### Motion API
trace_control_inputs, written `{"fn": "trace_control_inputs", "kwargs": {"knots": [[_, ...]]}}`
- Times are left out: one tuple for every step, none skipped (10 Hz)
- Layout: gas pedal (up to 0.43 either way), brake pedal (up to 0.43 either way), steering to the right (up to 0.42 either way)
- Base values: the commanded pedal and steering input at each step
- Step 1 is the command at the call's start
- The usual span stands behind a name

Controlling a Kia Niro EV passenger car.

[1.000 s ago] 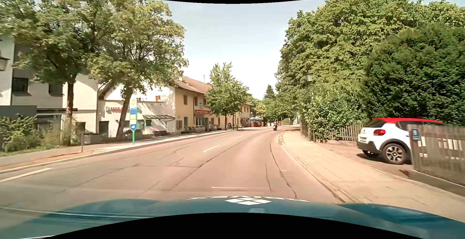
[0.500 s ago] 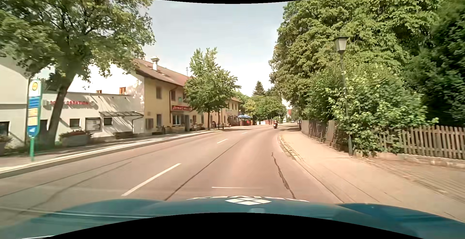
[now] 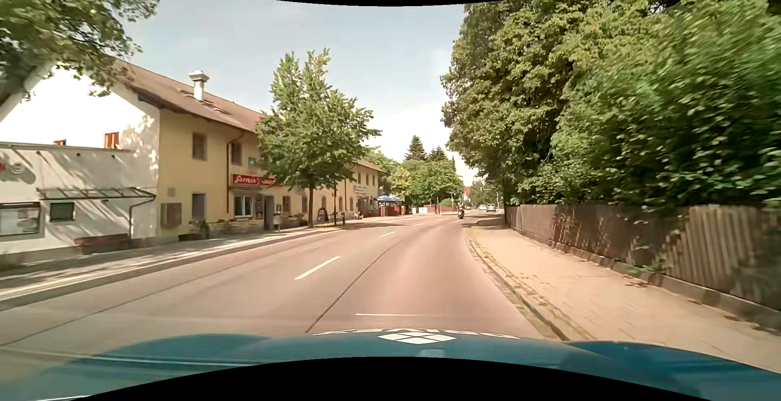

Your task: Follow the waypoints while adhering to traffic rules and regulations

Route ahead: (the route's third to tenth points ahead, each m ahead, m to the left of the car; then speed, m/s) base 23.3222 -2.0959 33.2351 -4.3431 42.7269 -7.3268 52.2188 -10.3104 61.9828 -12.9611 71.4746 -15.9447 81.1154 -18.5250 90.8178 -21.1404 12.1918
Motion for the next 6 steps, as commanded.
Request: {"fn": "trace_control_inputs", "kwargs": {"knots": [[0.067,0.000,0.041],[0.067,0.000,0.040],[0.067,0.000,0.040],[0.067,0.000,0.040],[0.067,0.000,0.040],[0.067,0.000,0.040]]}}
